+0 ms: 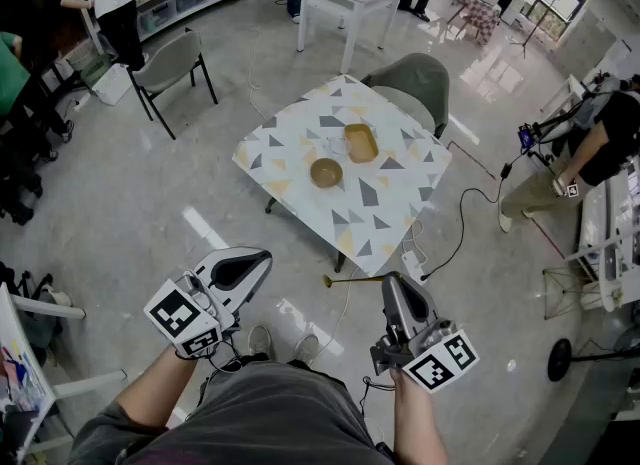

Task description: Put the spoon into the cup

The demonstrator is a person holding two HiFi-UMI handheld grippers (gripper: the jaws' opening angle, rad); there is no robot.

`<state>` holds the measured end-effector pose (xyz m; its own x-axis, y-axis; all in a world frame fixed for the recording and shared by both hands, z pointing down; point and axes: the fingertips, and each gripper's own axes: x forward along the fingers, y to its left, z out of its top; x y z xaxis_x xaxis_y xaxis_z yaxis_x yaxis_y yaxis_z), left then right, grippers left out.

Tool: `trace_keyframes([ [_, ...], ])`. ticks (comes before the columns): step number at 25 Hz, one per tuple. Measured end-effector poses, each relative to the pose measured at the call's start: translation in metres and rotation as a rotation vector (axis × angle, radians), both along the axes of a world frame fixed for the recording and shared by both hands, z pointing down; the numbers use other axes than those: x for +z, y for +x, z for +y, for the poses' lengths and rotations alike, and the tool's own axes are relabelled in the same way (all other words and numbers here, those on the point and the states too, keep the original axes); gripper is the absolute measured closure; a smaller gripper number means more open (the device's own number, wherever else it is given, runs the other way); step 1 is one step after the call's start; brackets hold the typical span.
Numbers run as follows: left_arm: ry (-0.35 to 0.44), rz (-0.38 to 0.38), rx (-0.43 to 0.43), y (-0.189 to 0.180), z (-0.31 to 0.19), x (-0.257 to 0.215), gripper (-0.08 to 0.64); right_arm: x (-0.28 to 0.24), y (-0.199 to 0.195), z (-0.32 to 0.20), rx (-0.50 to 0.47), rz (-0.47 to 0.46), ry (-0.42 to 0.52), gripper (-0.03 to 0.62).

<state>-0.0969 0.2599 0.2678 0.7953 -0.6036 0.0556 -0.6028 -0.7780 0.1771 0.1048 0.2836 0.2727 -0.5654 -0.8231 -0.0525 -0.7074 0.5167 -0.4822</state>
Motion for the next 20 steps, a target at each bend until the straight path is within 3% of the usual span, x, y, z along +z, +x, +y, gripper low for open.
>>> trace_keyframes([
  [20,-0.005,-0.007,-0.024,0.009,0.004,0.005,0.541,0.005,0.013,-0.001,0.002,-0.006,0.014,0.569],
])
